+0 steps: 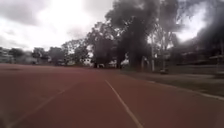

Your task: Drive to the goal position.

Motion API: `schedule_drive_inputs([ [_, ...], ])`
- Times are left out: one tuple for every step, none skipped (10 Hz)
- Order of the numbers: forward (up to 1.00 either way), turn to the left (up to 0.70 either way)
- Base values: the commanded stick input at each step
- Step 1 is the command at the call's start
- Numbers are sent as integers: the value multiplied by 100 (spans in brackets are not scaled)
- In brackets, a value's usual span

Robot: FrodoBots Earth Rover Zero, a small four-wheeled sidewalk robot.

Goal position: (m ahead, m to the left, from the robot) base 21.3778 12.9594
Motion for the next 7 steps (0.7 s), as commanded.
schedule_drive_inputs([
  [70,0],
  [70,0],
  [70,0],
  [70,0],
  [70,0],
  [70,0],
  [70,0],
])
